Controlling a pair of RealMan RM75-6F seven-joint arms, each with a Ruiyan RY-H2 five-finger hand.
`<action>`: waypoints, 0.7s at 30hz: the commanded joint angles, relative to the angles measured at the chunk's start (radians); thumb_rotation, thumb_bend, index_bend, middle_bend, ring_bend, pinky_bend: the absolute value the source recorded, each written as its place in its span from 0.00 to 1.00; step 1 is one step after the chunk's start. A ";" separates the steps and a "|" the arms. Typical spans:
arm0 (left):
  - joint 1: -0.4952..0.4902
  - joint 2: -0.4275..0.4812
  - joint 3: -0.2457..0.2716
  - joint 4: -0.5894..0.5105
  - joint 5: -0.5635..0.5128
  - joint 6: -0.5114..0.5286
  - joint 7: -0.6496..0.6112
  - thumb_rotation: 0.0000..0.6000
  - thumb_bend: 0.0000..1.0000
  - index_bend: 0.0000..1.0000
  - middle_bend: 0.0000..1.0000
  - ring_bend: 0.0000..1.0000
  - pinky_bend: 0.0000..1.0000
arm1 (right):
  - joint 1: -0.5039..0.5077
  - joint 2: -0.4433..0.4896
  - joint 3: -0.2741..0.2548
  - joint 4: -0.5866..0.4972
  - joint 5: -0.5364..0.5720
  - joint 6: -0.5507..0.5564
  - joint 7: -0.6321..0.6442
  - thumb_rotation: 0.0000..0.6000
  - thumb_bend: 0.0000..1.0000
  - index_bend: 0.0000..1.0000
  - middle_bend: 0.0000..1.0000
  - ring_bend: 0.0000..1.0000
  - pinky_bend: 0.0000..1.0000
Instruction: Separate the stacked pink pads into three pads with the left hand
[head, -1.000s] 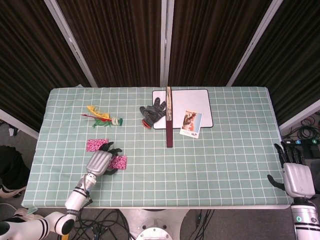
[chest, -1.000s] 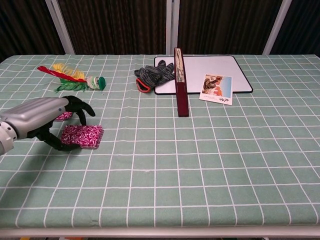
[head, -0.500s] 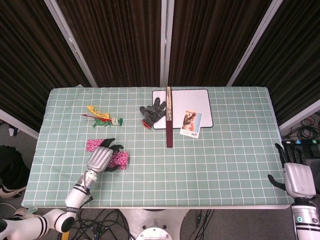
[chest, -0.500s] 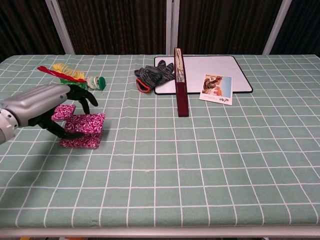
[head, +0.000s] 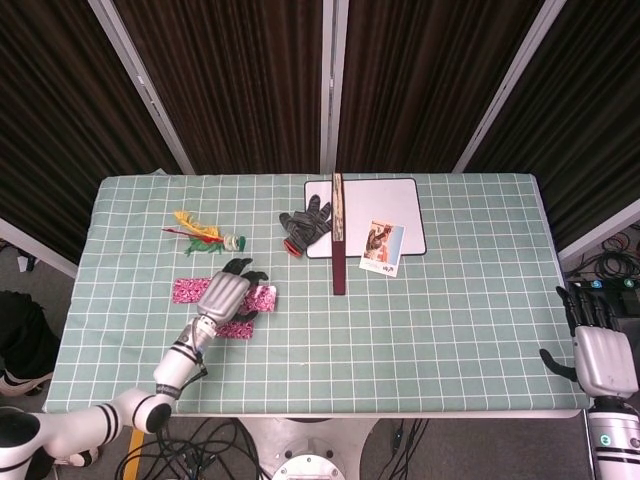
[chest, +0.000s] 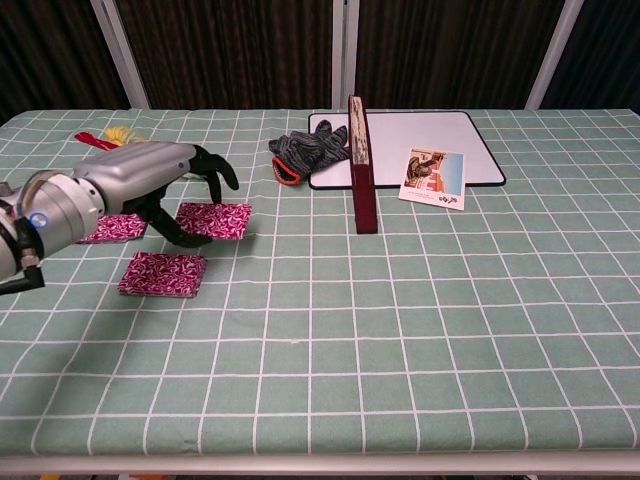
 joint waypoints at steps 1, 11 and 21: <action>-0.029 -0.030 -0.019 0.041 -0.008 -0.011 -0.001 1.00 0.26 0.27 0.42 0.09 0.13 | -0.002 0.002 0.001 0.005 0.002 0.002 0.009 1.00 0.13 0.00 0.00 0.00 0.00; -0.027 -0.041 -0.011 0.082 0.003 0.026 -0.059 1.00 0.23 0.09 0.03 0.03 0.13 | 0.002 -0.002 0.003 0.022 0.007 -0.014 0.027 1.00 0.13 0.00 0.00 0.00 0.00; 0.031 0.073 0.015 -0.036 0.011 0.111 -0.010 1.00 0.22 0.09 0.07 0.03 0.12 | 0.008 -0.004 0.008 0.022 0.011 -0.019 0.019 1.00 0.13 0.00 0.00 0.00 0.00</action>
